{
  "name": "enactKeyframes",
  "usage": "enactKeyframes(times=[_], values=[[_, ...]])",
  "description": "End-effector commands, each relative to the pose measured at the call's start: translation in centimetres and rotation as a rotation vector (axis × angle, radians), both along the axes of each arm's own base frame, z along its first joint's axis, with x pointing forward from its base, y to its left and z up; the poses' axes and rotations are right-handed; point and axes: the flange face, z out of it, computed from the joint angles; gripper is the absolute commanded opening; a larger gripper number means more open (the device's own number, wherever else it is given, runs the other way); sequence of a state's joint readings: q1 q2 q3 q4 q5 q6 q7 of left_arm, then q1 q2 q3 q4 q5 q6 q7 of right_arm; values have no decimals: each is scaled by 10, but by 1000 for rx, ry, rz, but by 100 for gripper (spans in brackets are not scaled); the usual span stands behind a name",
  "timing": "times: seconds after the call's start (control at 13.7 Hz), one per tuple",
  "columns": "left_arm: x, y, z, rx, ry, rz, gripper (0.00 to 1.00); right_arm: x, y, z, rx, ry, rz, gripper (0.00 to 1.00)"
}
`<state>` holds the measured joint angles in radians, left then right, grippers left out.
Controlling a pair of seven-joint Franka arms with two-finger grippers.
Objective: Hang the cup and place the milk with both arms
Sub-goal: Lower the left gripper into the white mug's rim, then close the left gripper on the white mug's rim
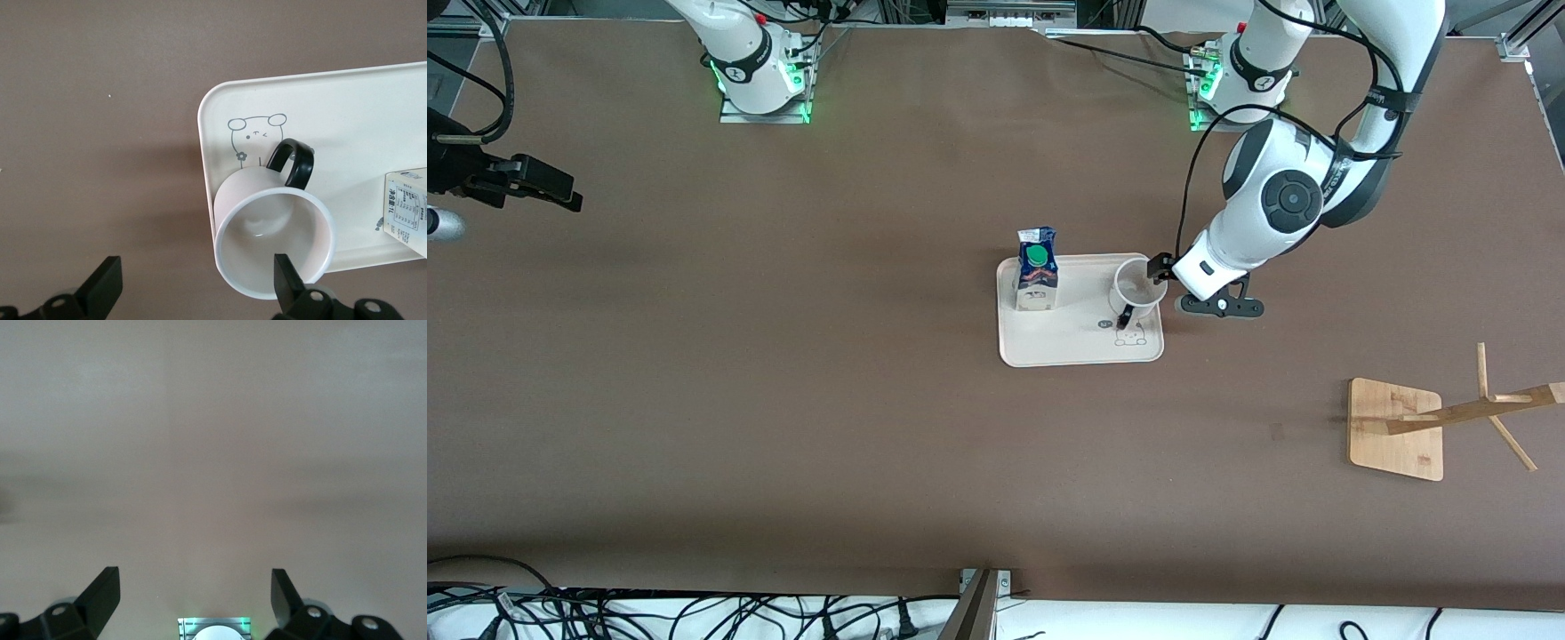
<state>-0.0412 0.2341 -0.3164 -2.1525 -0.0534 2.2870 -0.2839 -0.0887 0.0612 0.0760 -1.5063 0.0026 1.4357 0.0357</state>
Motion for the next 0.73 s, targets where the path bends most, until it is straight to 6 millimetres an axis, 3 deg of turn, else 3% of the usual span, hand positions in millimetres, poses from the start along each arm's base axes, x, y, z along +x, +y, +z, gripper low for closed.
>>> enactKeyframes(times=[0.0,0.44,0.66], values=[[0,-9,-16,-8,-6,-6,100,-3,-3,1,2,5,7,100],[-7,-32,-32,-21,-10,-63,100,-3,-3,1,2,5,8,100],[-7,-32,-33,0,-25,-137,100,-3,-3,1,2,5,8,100]])
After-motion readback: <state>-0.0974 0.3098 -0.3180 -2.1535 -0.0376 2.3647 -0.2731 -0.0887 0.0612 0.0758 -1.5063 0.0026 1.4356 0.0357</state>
